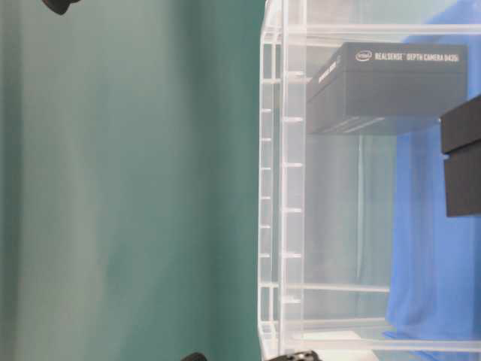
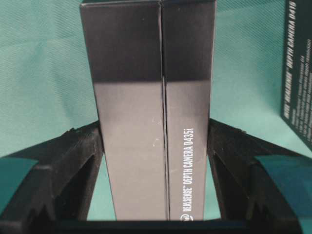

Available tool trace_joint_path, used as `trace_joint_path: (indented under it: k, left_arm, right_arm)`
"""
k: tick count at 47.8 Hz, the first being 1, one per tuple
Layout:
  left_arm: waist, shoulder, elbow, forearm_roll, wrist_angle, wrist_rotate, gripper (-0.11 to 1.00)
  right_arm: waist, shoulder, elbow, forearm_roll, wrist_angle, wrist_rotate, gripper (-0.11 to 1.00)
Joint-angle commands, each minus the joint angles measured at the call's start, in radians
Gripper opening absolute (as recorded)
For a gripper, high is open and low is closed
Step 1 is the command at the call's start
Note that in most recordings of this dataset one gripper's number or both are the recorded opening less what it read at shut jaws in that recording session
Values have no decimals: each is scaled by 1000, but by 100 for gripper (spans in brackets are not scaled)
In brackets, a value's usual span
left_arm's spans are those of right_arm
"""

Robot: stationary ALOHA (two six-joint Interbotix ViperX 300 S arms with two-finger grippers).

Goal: Take out the box from the case.
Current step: 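Lower the box onto the cloth left of the first box and release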

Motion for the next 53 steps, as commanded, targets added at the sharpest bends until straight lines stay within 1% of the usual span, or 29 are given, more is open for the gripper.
trace_joint_path:
  k: [1,3,4,7,10,12,19,27,36,40,46,53]
  left_arm:
    - [2,-14,-14,5,-5,2,61]
    - [2,-14,-14,3,-3,3,61]
    - [2,-12,-15,2,-5,2,64]
    - [2,-14,-15,0,-3,2,80]
    - [2,-14,-15,0,-3,2,94]
    - [2,-14,-17,0,-2,2,97]
    - [2,-12,-18,0,0,2,95]
    - [0,-15,-28,-3,0,2,95]
    - [-5,-34,-69,-15,18,2,95]
    - [-3,-41,-106,-14,61,2,95]
    - [-3,-57,-160,-8,176,6,95]
    - [2,-87,-221,-3,288,35,94]
  right_arm:
    - [5,-12,-9,-2,0,0,87]
    - [5,-12,-9,-2,0,0,87]
    - [6,-12,-9,-2,0,0,87]
    - [8,-12,-9,-2,0,0,87]
    - [11,-12,-9,-2,0,0,87]
    - [12,-12,-9,-2,0,2,87]
    - [17,-12,-9,-2,0,3,87]
    - [20,-12,-9,-2,0,5,87]
    - [20,-12,-9,6,0,5,87]
    - [20,-12,-9,6,0,5,87]
    - [20,-12,-9,6,0,5,87]
    - [20,-12,-9,6,0,5,87]
